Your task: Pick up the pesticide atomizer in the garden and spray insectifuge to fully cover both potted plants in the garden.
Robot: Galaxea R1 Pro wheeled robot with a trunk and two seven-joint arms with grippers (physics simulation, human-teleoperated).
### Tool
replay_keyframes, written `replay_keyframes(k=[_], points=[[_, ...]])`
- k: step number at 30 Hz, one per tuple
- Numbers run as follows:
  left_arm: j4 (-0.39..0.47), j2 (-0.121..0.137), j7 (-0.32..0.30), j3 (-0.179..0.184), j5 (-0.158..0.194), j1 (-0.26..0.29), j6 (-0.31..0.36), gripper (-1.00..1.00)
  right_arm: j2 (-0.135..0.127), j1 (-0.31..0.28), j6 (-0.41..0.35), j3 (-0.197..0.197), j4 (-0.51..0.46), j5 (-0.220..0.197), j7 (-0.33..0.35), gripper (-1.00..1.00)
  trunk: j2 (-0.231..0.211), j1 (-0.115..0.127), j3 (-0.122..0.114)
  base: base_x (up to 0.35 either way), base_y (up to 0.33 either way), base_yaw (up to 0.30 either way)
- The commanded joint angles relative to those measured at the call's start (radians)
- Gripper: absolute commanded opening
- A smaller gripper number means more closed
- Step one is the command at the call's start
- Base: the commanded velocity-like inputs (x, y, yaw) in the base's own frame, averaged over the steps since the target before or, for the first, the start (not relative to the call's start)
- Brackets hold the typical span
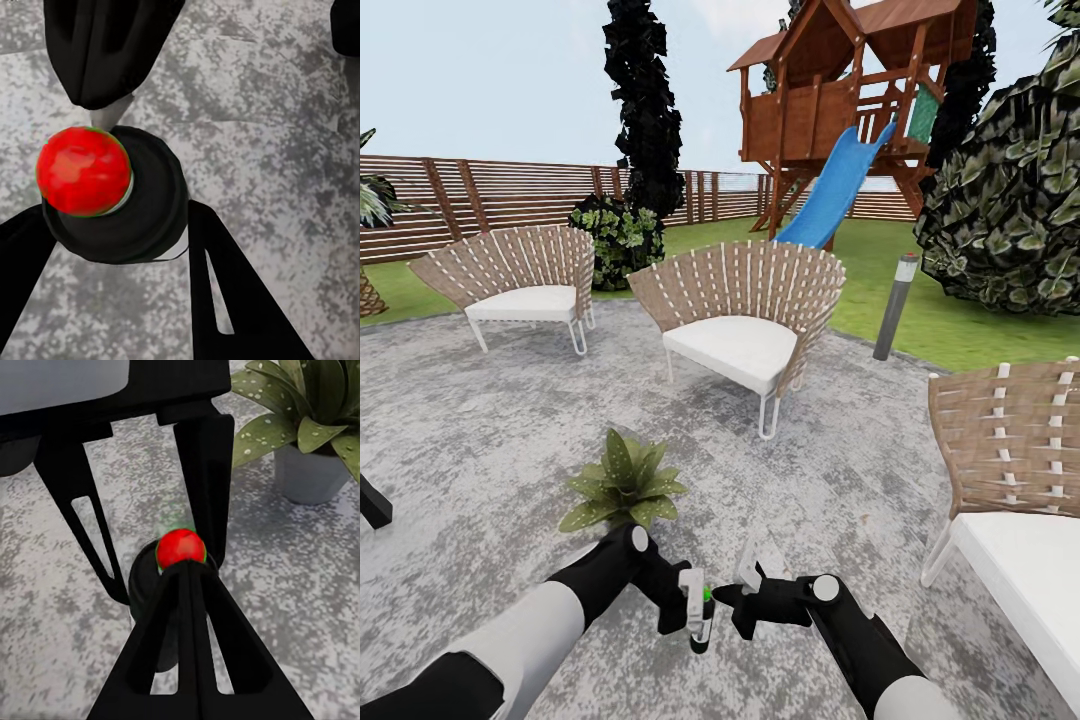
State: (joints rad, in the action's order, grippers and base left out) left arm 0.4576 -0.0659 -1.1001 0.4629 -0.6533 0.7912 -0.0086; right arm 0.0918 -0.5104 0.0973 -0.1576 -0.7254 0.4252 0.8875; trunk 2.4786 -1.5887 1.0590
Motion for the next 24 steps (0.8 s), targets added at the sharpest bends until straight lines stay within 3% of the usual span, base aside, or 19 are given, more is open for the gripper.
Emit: replay_keyframes(k=[1,11,15,21,24], points=[[0.002,-0.001,-0.003,0.000,-0.004,0.000,-0.001,-1.00,0.000,0.000,0.010,0.001,0.000,0.010,0.001,-1.00,0.000,0.000,0.001,0.000,0.000,0.000],[-0.003,-0.002,0.002,0.000,-0.004,0.000,-0.001,-1.00,0.000,0.000,0.010,0.001,0.001,0.011,0.001,-1.00,0.000,0.000,0.001,0.000,0.000,0.000],[-0.013,0.012,0.006,-0.001,-0.011,0.000,-0.003,-1.00,0.000,0.000,0.010,0.001,0.001,0.011,0.001,-1.00,0.000,0.000,0.001,0.000,0.000,0.000],[-0.015,0.102,0.006,0.000,-0.017,-0.004,-0.003,-1.00,0.000,0.000,0.010,0.001,0.001,0.012,0.001,-1.00,0.000,0.000,0.001,0.000,0.000,0.000],[-0.014,0.146,0.006,0.000,-0.019,-0.034,-0.003,-1.00,-0.001,0.000,0.010,0.001,0.001,0.012,0.001,-1.00,0.000,0.000,0.001,0.000,0.000,0.000]])
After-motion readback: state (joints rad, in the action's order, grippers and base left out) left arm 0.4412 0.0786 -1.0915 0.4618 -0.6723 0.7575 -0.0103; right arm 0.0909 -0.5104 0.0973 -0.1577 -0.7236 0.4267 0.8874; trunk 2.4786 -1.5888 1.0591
